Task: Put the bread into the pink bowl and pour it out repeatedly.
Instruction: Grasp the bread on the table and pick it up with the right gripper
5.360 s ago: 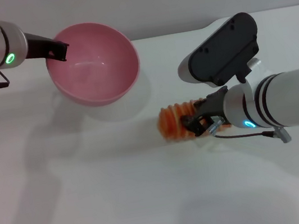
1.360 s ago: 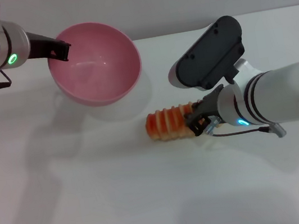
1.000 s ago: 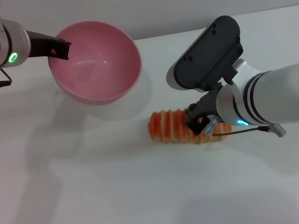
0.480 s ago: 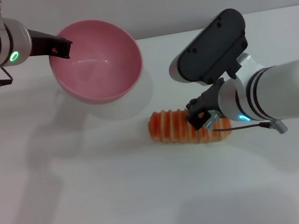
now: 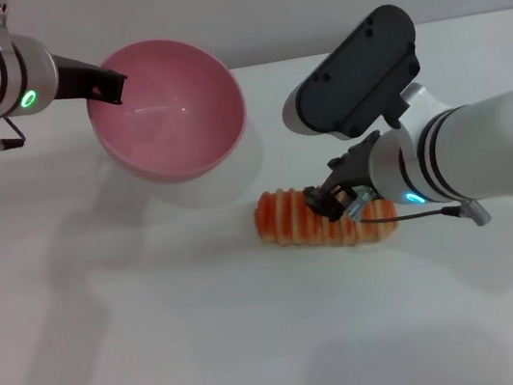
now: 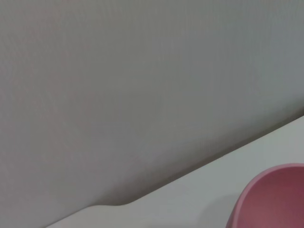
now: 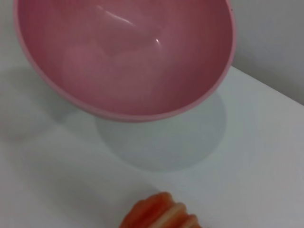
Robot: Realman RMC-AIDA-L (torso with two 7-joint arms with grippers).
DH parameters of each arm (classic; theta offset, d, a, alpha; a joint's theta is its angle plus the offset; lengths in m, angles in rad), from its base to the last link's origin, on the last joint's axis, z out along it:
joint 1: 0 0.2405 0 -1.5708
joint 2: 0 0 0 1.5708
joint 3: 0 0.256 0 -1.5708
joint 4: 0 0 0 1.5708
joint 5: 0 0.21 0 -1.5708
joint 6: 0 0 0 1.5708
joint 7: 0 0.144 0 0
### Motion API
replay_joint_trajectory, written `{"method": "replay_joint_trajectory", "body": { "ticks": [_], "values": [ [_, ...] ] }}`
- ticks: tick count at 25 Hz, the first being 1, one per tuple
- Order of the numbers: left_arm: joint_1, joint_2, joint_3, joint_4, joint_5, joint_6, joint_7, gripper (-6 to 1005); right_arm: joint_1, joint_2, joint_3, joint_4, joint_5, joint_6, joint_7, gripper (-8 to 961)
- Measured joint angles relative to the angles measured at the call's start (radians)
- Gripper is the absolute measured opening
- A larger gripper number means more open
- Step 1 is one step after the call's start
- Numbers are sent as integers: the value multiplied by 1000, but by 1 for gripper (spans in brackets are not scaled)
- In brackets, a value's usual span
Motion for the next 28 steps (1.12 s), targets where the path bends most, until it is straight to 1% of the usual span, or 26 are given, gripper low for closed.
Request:
{"method": "replay_joint_trajectory", "body": {
  "ticks": [4, 15, 24, 28],
  "values": [
    [0, 0, -2, 0, 0, 1, 0, 47, 5, 0, 15, 10, 4, 21, 7, 516],
    [0, 0, -1, -5, 19, 8, 1, 47, -3, 0, 40, -1, 22, 29, 1, 580],
    [-8, -1, 0, -24, 19, 11, 1, 47, -21, 2, 47, 8, 32, -15, 11, 579],
    [-8, -2, -1, -24, 19, 12, 1, 47, -28, 0, 60, 5, 84, -31, -3, 579]
  ]
}}
